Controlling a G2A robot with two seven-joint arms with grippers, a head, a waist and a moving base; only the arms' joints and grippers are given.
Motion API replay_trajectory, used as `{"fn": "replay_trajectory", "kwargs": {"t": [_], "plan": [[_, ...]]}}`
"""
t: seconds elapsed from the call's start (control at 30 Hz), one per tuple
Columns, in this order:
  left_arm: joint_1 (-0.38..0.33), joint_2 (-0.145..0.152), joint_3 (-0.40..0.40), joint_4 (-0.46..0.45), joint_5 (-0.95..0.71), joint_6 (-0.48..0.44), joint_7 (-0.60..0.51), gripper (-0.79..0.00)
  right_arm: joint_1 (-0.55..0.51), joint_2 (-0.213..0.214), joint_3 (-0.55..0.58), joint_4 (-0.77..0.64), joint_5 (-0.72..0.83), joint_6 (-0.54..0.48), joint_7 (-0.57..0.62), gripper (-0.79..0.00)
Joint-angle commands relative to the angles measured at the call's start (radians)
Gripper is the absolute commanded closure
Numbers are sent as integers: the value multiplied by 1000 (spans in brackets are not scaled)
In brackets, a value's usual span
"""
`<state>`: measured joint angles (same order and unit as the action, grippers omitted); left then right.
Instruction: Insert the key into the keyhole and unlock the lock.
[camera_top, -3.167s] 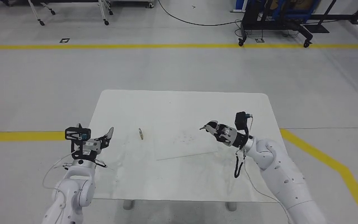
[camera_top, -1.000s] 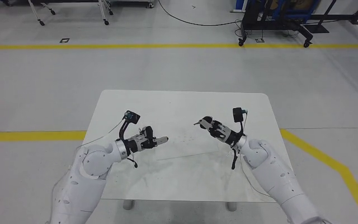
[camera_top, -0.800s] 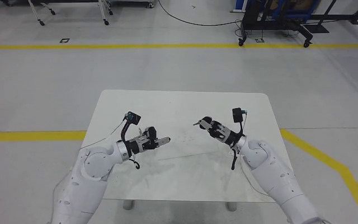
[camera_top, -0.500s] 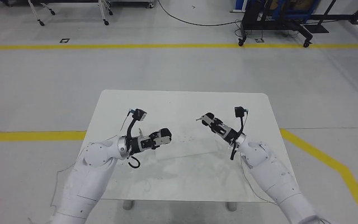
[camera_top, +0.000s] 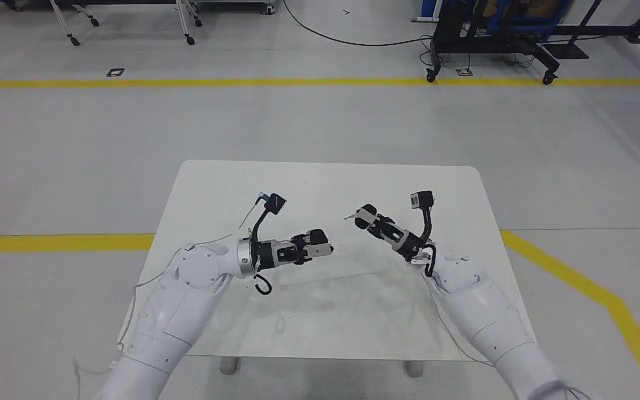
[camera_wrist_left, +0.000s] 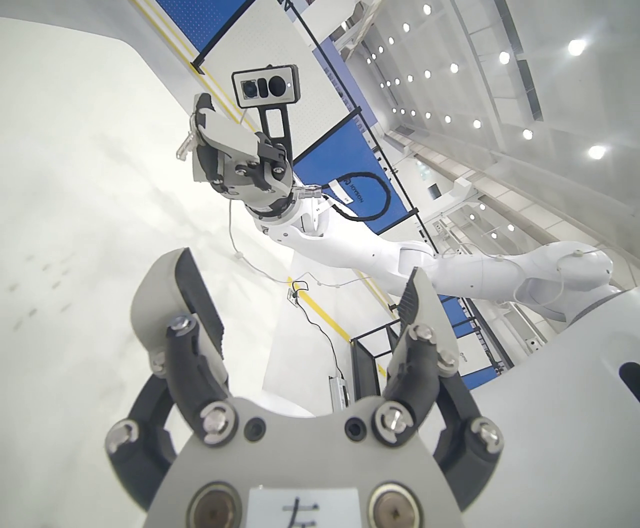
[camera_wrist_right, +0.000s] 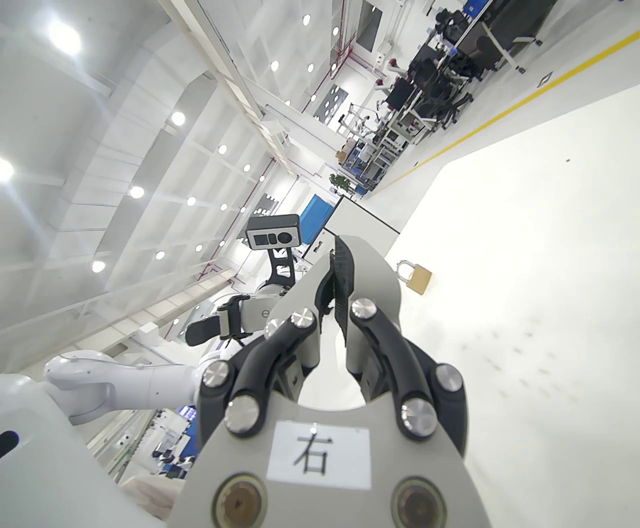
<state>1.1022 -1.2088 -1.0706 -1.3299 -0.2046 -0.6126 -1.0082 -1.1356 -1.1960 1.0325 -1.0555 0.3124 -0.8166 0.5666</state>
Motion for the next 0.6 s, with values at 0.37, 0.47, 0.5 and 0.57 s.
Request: {"fn": "replay_trajectory", "kwargs": {"t": [0.37,0.47,0.5,0.57], "plan": [[-36,-7,39,56,-2,15,37,-431,25,-15,-33,29,124,-1,139,0],[-44,-8,45,68,-4,17,41,-397,28,-18,-38,31,155,-3,176,0],[-46,-9,47,72,-6,16,43,-388,29,-19,-40,30,173,-3,193,0],[-52,-9,51,81,-6,19,48,-379,32,-20,-39,36,191,-8,215,0]]}}
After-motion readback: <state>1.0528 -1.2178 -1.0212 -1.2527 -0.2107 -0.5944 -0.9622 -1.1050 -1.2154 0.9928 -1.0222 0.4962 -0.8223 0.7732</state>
